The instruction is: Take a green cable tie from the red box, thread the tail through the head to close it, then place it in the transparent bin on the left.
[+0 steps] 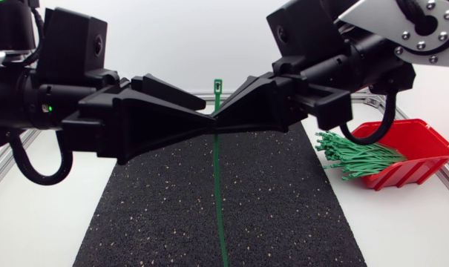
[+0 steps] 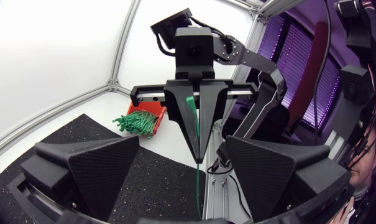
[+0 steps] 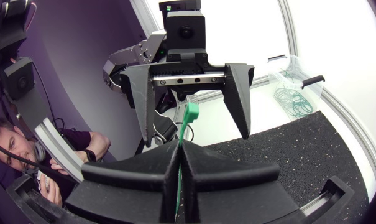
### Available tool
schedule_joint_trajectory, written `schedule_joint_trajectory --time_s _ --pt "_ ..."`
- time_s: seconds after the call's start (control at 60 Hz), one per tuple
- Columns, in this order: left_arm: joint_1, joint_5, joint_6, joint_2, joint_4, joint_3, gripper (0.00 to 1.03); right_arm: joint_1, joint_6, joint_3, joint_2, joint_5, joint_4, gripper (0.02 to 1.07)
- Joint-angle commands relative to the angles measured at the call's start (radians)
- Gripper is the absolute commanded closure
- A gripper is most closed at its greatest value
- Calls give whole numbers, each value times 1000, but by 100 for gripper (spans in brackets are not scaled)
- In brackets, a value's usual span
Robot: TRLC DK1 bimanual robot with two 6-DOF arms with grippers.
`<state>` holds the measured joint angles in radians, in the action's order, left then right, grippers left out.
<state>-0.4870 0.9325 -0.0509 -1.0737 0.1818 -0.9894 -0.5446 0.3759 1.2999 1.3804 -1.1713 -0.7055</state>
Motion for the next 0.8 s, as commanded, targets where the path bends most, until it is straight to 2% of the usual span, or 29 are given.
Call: schedule_joint_trajectory --time_s 0.0,0.067,0.233,0.6,0.75,0.783 --pt "7 0 13 -20 -24 1 8 -11 -29 -22 32 10 18 101" --pt "8 2 10 -25 -28 -5 11 -11 -29 -33 32 12 29 101" --pt "1 12 3 -19 -28 -6 12 -3 -29 -50 14 13 38 101" --pt "-10 28 -4 -34 -38 -9 43 5 -29 -68 3 15 55 101" --pt "-4 28 -14 -34 -58 -2 44 0 -29 -71 -6 22 60 101" --pt "-2 28 -15 -34 -58 -2 48 0 -29 -73 -6 24 60 101"
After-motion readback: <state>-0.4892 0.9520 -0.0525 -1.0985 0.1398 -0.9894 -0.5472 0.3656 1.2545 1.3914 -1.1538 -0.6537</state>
